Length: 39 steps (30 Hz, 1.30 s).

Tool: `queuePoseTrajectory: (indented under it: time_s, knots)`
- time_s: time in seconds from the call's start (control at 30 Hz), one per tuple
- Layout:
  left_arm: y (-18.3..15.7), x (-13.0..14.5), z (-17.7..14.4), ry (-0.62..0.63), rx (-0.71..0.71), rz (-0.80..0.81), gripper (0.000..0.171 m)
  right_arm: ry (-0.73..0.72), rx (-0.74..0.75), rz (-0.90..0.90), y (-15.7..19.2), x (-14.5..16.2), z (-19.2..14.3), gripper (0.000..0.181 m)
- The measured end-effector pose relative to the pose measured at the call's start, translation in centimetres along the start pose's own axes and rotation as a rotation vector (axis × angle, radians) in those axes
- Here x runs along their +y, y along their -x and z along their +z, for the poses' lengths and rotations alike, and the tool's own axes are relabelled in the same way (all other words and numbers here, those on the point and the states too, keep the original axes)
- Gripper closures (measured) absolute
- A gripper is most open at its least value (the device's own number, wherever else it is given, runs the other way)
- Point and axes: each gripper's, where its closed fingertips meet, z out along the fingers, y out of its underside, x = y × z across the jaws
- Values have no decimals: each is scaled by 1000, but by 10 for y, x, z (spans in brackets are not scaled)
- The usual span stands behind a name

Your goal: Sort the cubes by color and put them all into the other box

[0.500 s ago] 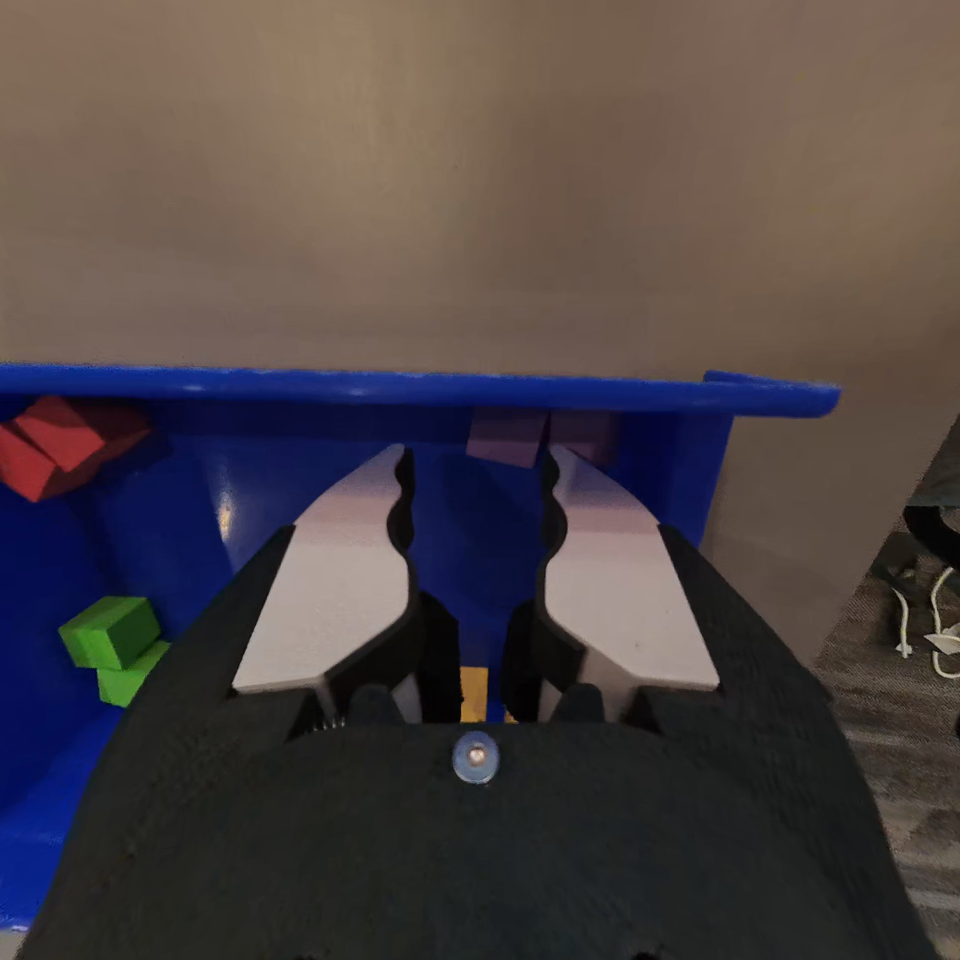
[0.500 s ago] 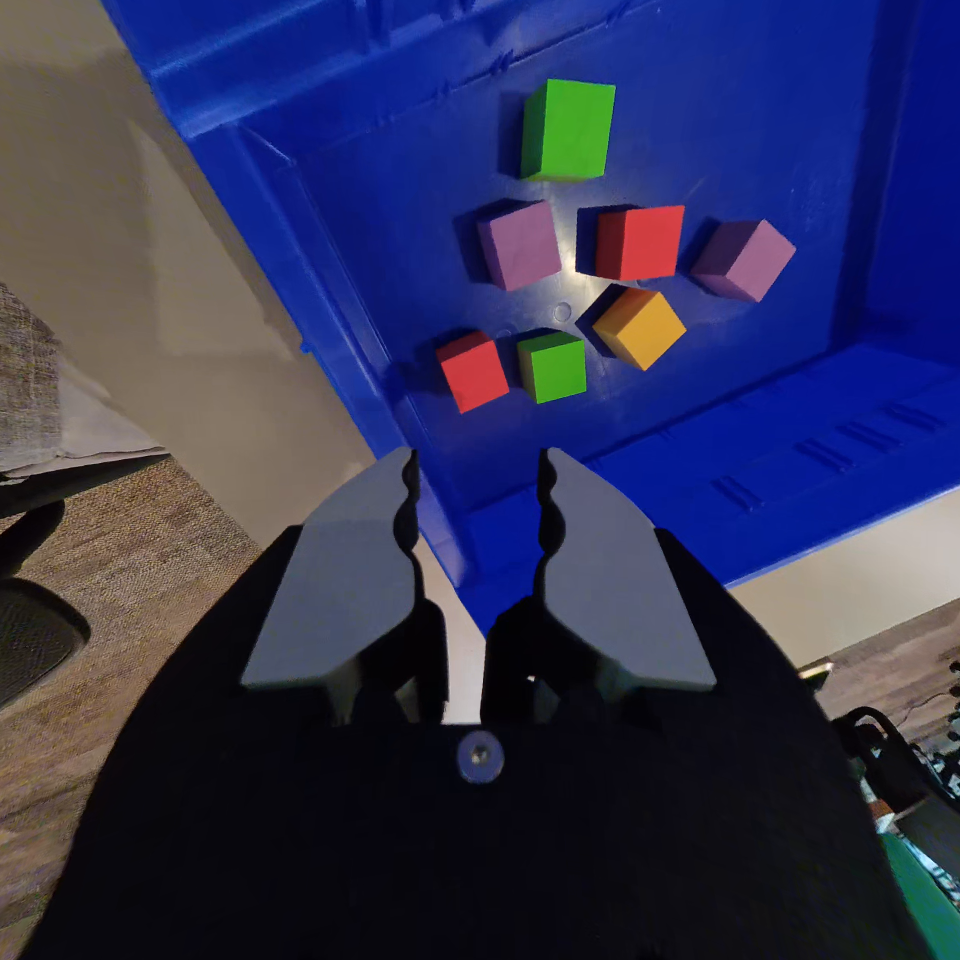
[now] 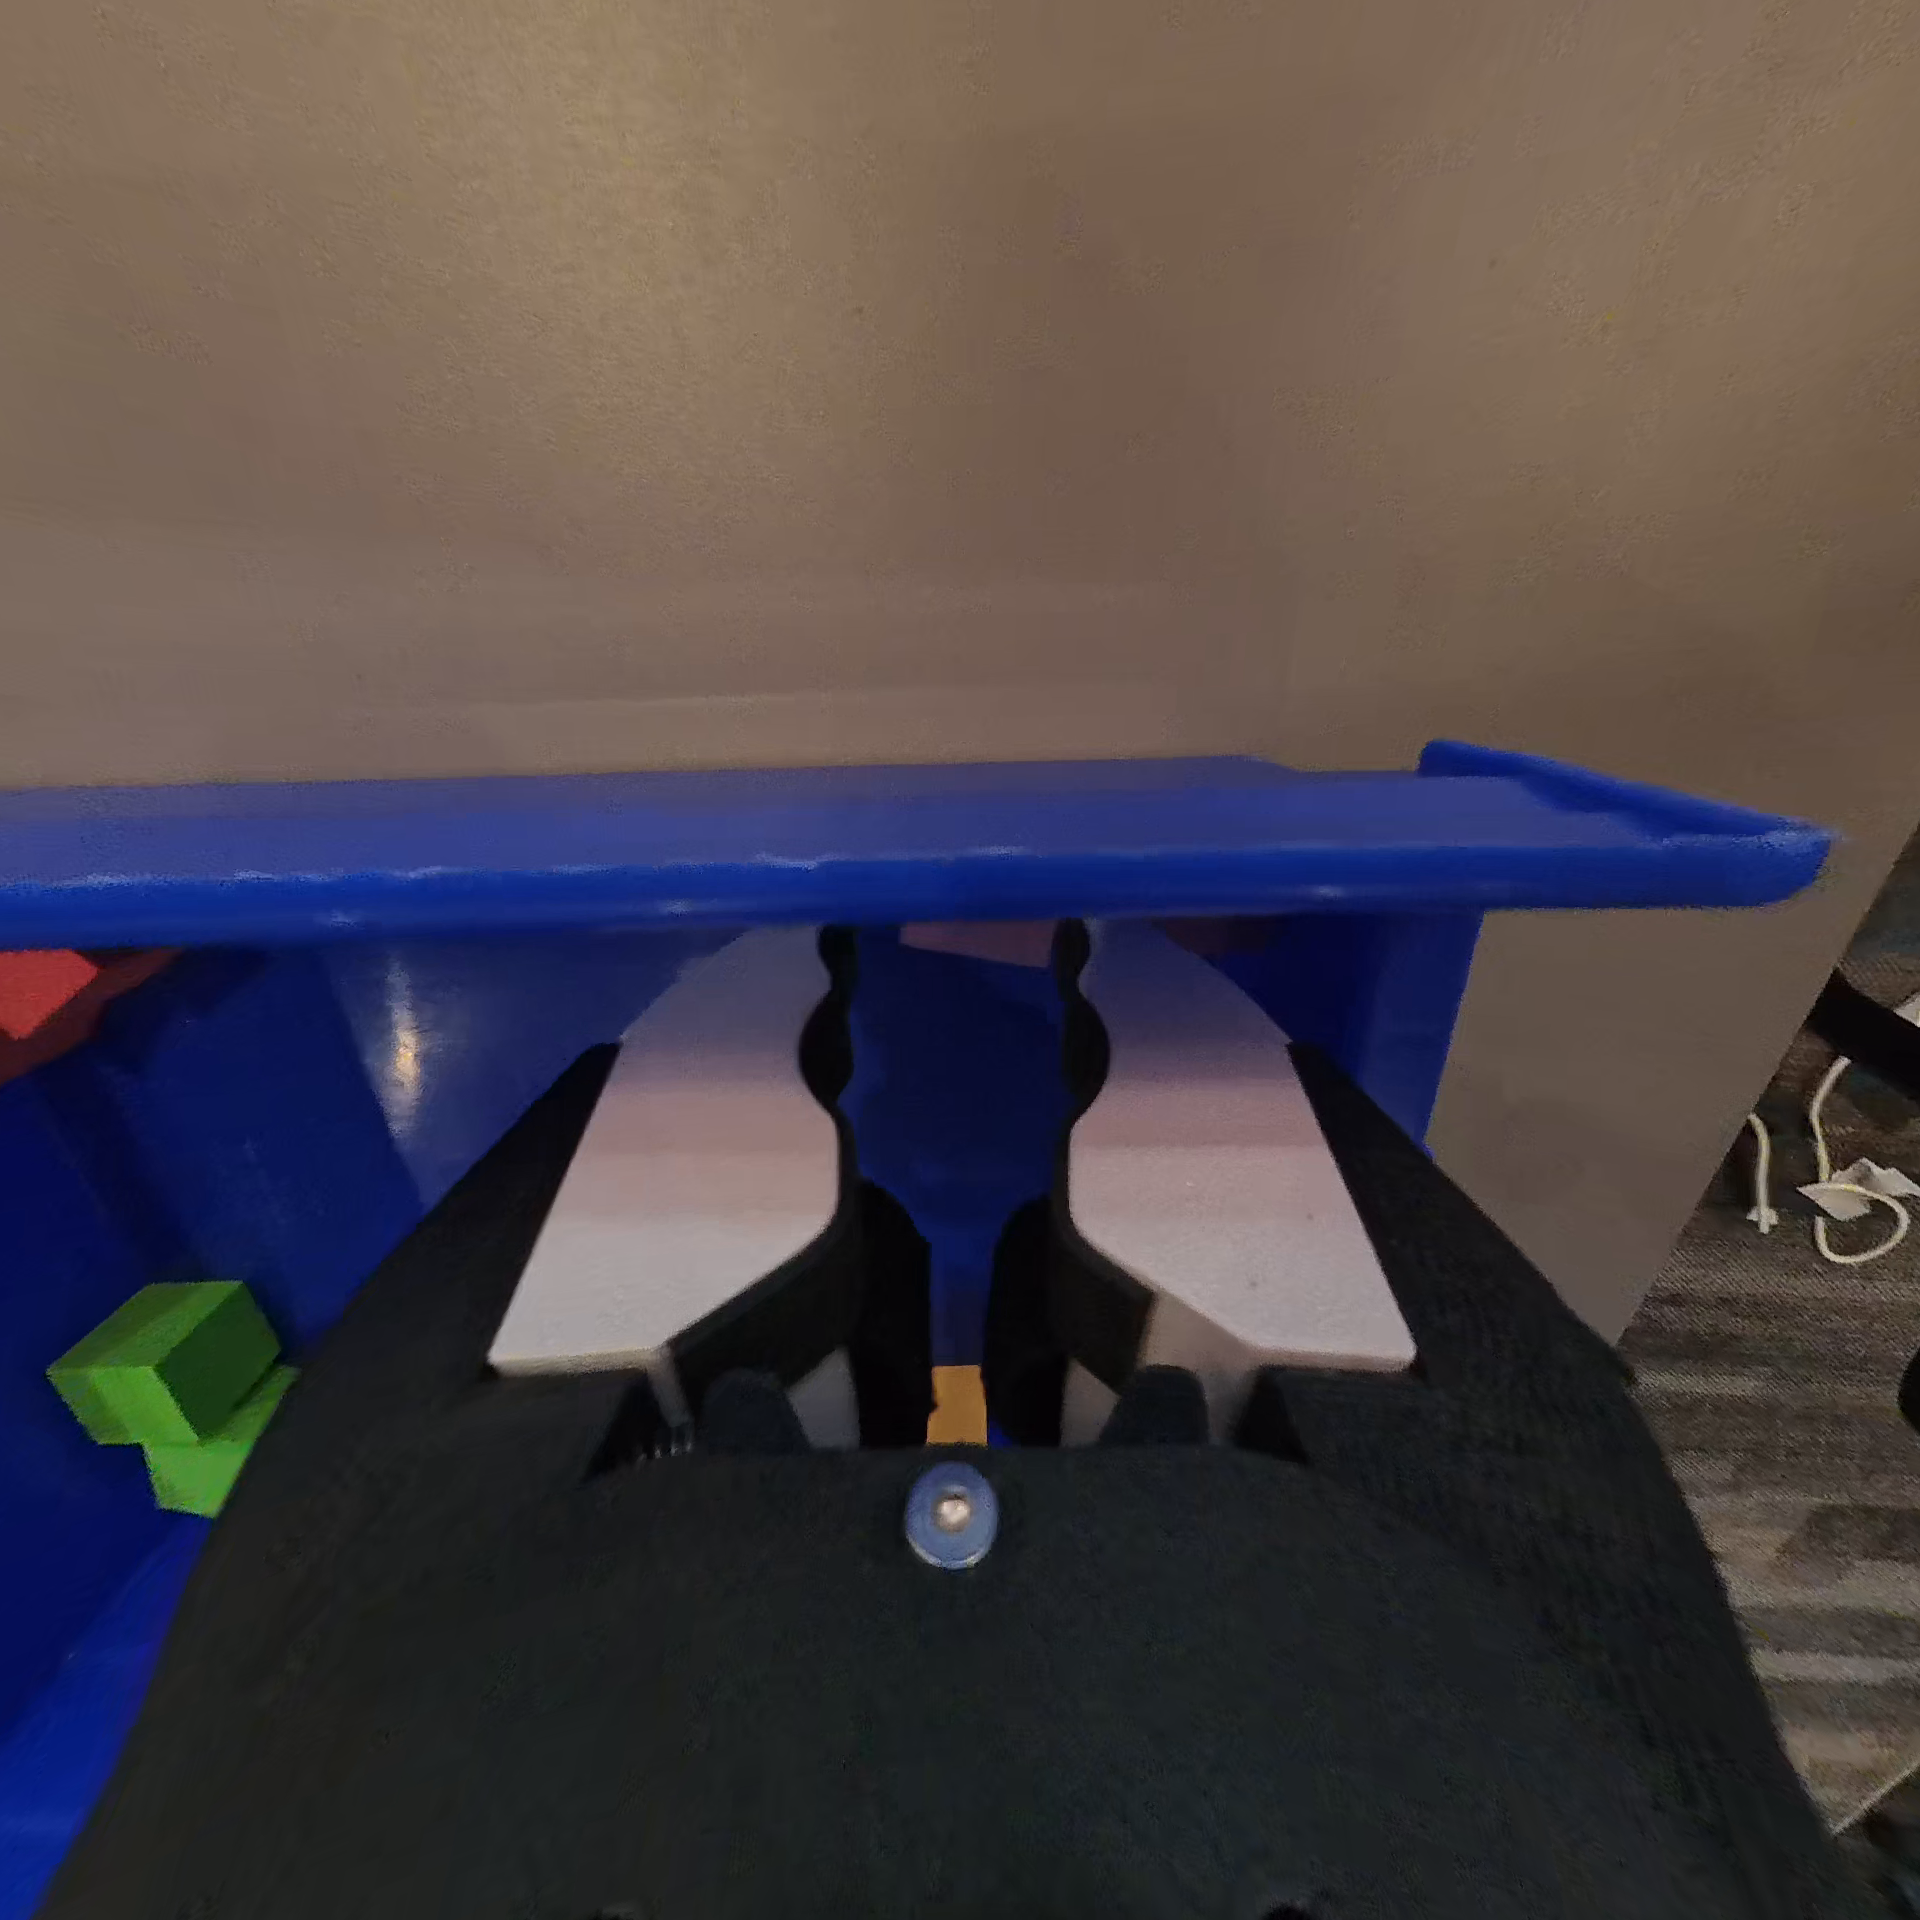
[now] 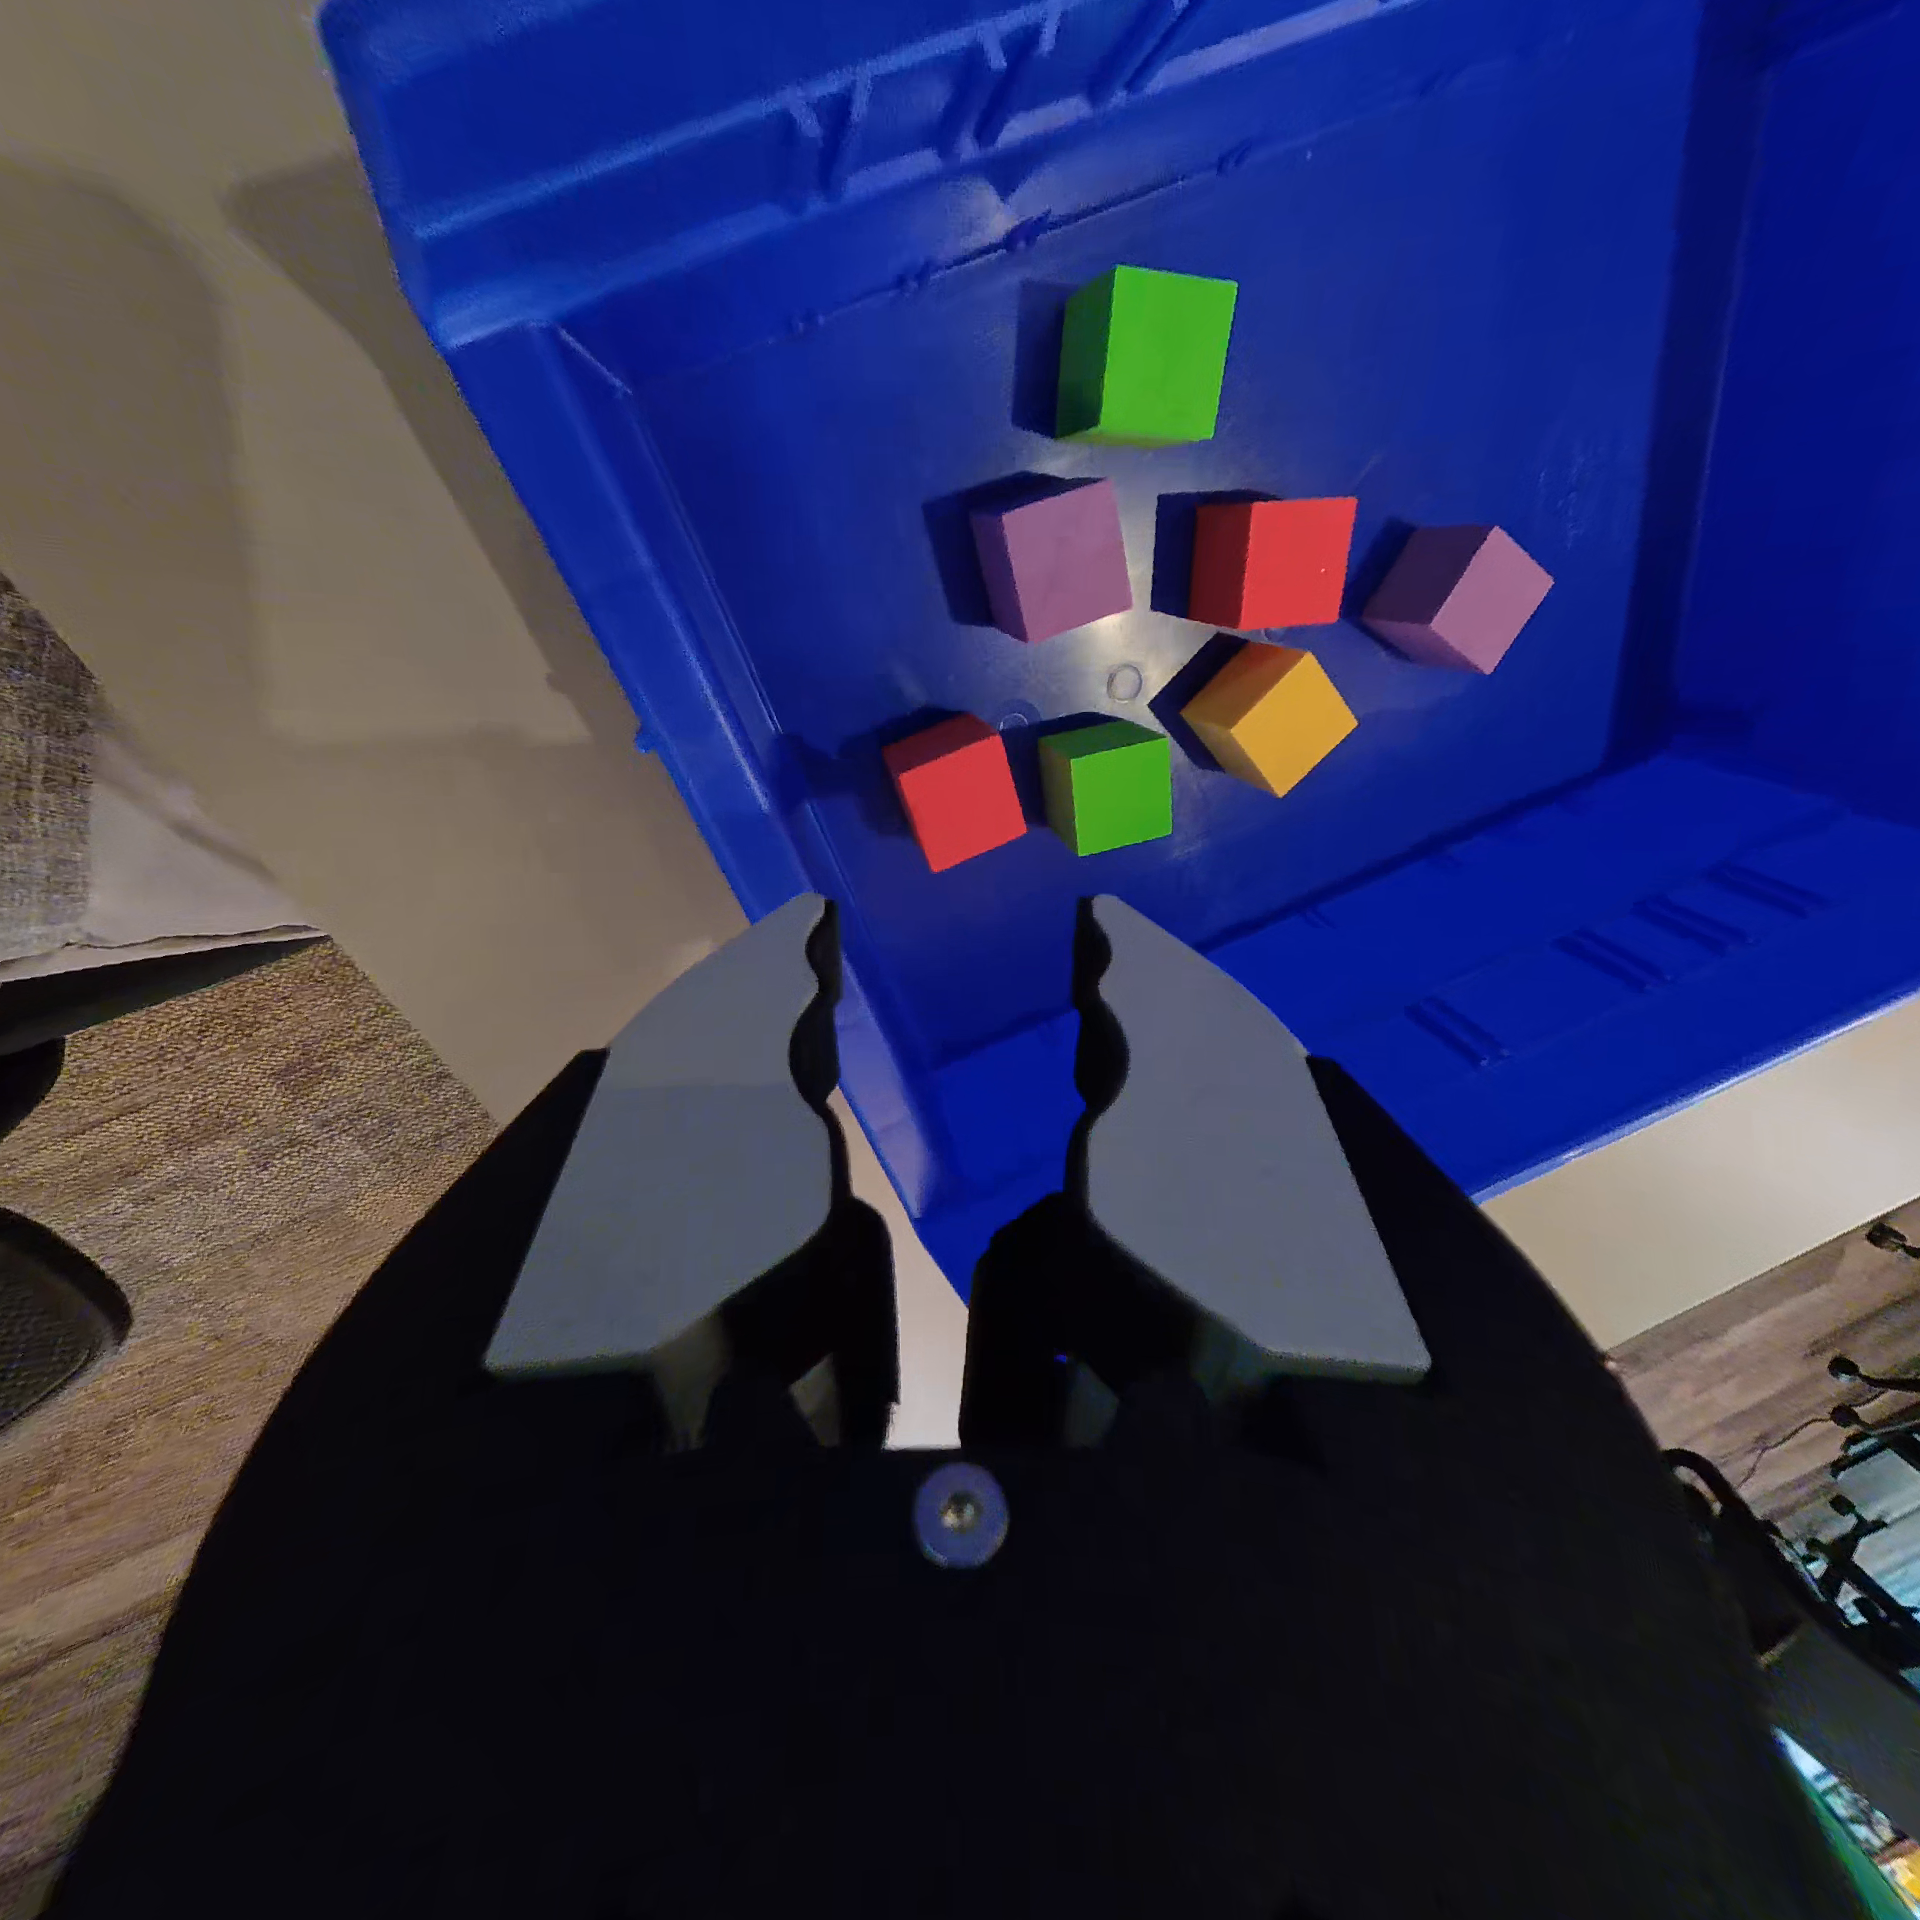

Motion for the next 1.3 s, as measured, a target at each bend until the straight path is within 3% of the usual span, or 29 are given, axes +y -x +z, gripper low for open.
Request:
queuePoseTrajectory:
  time_s: [0.17,0.27,0.37,0.43,0.57,0.67,0.8,0.93,1.07,1.2,1.3]
  knots:
    - [-3,-1,0,-43,9,-20,142,-38,39,-16,0,-9,-9,140]
    - [0,-3,-10,-131,38,-145,143,-71,89,-18,-4,-11,-19,140]
    - [3,-12,-41,-349,113,-338,143,-173,135,-21,-5,-23,-34,140]
    - [1,-22,-73,-559,222,-466,144,-266,178,-34,-5,-39,-45,138]
    - [-18,-49,-152,-1033,513,-547,144,-560,276,-122,4,-100,-74,133]
    - [-30,-58,-167,-1130,566,-542,144,-704,331,-190,17,-146,-93,131]
    - [-49,-69,-201,-1342,743,-500,145,-866,347,-262,36,-200,-116,129]
    - [-66,-78,-213,-1427,858,-467,144,-1017,442,-334,49,-241,-145,130]
    - [-78,-91,-209,-1444,961,-468,142,-1059,431,-380,60,-269,-156,132]
    - [-81,-98,-207,-1453,1061,-479,143,-1065,412,-424,69,-283,-156,140]
    - [-78,-96,-206,-1456,1045,-489,141,-1070,405,-436,71,-285,-155,139]
